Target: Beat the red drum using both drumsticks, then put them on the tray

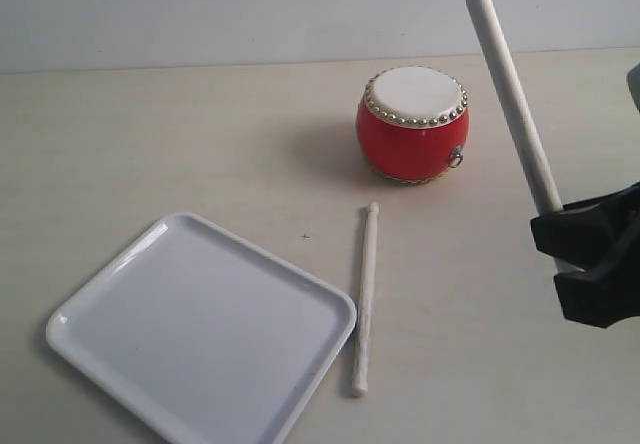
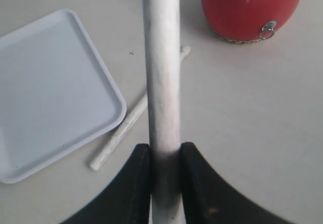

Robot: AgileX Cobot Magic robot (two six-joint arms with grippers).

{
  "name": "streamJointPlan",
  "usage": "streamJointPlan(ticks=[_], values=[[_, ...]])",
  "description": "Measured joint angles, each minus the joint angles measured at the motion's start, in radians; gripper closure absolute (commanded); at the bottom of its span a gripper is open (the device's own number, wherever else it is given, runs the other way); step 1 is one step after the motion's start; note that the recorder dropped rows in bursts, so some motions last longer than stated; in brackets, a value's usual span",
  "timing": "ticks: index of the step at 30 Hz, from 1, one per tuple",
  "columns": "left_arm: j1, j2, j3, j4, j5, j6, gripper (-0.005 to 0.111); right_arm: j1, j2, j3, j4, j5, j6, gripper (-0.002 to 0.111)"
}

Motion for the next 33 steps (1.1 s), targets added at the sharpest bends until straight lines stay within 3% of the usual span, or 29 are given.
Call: streamJointPlan(ticks=[4,10,14,19,25,30,33], values=[[0.000,0.132,-0.160,-0.018,0.183,0.134,0.107,0.000,0.000,0.000,0.002,-0.023,-0.005,0.108],[0.000,0.467,-0.334,-0.261,0.511,0.567,0.107,0.000,0.000,0.000,0.002,-0.049,-0.005,0.108],[0.000,0.677,-0.425,-0.354,0.642,0.745,0.107,0.000,0.000,0.000,0.004,-0.051,-0.011,0.108],[-0.018,0.852,-0.560,-0.355,0.732,0.866,0.107,0.000,0.000,0.000,0.005,-0.053,-0.018,0.108],[-0.137,0.950,-0.731,-0.124,0.747,0.822,0.107,0.000,0.000,0.000,0.005,-0.053,-0.021,0.108],[-0.289,0.988,-0.834,0.199,0.794,0.656,0.107,0.000,0.000,0.000,0.005,-0.053,-0.021,0.108],[-0.383,1.012,-0.868,0.293,0.846,0.565,0.107,0.000,0.000,0.000,0.005,-0.053,-0.021,0.108]])
